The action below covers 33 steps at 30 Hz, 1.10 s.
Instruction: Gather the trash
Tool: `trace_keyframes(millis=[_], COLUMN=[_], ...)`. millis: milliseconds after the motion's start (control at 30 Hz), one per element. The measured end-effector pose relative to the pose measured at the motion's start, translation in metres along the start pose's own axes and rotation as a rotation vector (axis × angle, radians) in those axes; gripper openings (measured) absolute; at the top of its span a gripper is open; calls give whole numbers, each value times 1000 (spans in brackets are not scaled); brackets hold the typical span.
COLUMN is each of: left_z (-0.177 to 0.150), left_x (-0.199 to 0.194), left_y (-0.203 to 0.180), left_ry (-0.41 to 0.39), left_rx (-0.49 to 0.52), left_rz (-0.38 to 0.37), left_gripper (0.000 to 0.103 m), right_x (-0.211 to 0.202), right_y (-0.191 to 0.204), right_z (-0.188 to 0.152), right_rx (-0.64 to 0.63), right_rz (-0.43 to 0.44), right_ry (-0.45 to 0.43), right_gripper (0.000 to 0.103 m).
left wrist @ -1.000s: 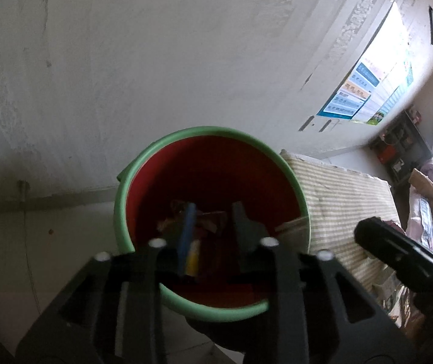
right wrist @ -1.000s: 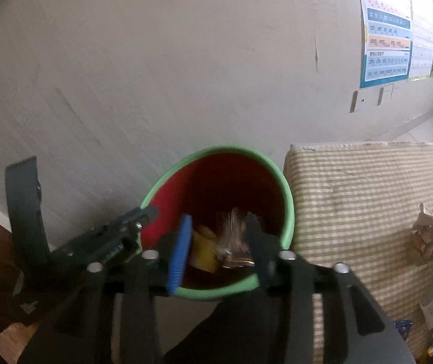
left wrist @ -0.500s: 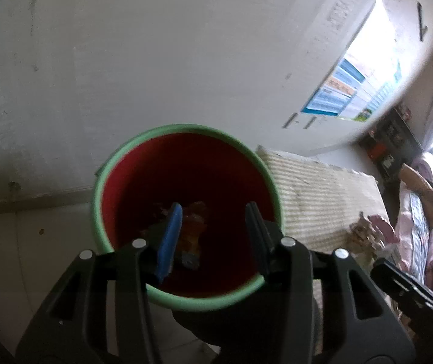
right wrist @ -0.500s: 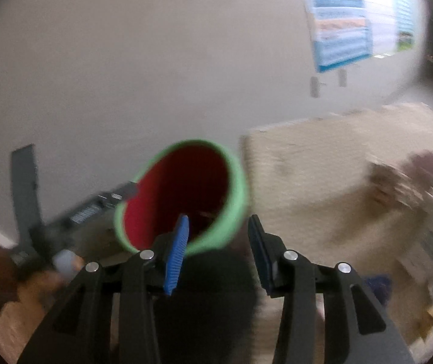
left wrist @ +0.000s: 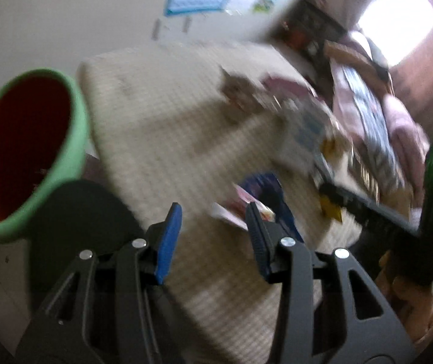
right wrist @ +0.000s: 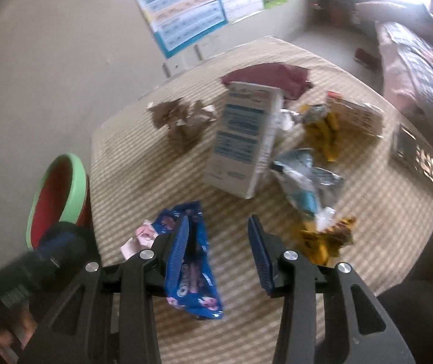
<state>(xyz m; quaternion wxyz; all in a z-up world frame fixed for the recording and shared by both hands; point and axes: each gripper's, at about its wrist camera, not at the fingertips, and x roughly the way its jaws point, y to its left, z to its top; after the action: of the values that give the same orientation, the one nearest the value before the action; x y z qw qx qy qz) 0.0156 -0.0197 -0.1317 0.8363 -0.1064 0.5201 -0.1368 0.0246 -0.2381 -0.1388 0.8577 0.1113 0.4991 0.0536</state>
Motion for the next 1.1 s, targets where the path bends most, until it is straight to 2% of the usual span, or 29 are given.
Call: trace_keyframes(millis=[133, 333, 400, 467, 500, 567, 700, 800, 1000, 1100], left_z=[4, 10, 7, 6, 6, 6, 6, 6, 2, 0], left_x=[19, 55, 61, 57, 53, 47, 27, 17, 17, 20], left_y=[-23, -34, -34, -33, -33, -31, -22, -14, -2, 2], left_ry=[34, 111, 126, 110, 103, 93, 41, 16, 22, 35], left_rx=[61, 79, 79, 76, 86, 85, 75, 57, 26, 8], left_rz=[20, 59, 35, 28, 32, 26, 23, 27, 37, 30], left_gripper=[42, 42, 41, 31, 23, 17, 16, 16, 16, 16], right_x=[-8, -4, -3, -3, -2, 1, 4, 9, 39, 52], right_y=[-13, -21, -21, -22, -22, -23, -20, -20, -20, -14], right_z=[0, -3, -2, -4, -4, -3, 8, 22, 56, 68], right_rx=[27, 60, 69, 76, 80, 87, 86, 99, 158, 158], right_rz=[12, 41, 46, 47, 46, 46, 38, 19, -34, -111], right_ry=[-21, -6, -9, -8, -5, 4, -14, -47, -49, -50], right_gripper=[41, 41, 41, 43, 43, 43, 44, 58, 59, 61])
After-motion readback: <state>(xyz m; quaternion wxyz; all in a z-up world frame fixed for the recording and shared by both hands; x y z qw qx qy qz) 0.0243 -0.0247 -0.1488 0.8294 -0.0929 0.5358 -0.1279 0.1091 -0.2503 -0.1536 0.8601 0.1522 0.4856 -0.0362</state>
